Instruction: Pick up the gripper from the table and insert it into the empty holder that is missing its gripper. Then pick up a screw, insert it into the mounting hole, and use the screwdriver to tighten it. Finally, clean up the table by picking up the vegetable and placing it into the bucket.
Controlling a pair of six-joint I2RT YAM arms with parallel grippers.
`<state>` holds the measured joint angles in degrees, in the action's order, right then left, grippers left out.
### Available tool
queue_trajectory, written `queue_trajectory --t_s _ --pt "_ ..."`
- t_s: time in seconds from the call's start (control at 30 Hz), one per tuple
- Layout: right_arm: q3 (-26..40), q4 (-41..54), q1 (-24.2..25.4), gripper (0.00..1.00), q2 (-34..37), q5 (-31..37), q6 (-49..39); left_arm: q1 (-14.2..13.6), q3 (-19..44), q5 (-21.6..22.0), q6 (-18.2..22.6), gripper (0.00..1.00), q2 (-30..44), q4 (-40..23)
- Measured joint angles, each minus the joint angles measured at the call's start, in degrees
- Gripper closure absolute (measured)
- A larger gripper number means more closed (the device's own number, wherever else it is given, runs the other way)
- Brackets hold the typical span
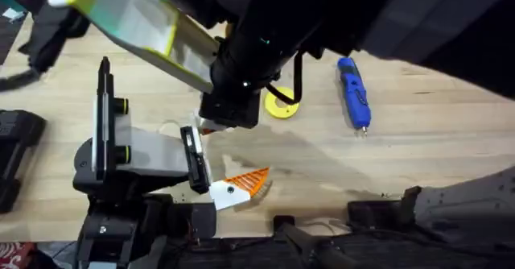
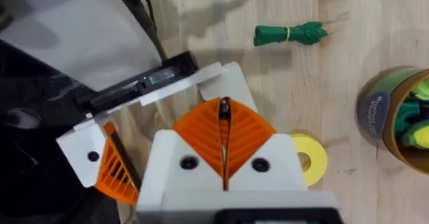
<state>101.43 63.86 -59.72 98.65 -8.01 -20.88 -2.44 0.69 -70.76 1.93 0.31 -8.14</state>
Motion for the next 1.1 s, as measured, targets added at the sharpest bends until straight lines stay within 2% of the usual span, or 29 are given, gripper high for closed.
queue_trajectory --t_s 1.1 --pt "0.3 0.4 0.0 0.996 1.0 0.0 0.0 0.0 0.0 0.0 -0.4 0.015 0.0 0.0"
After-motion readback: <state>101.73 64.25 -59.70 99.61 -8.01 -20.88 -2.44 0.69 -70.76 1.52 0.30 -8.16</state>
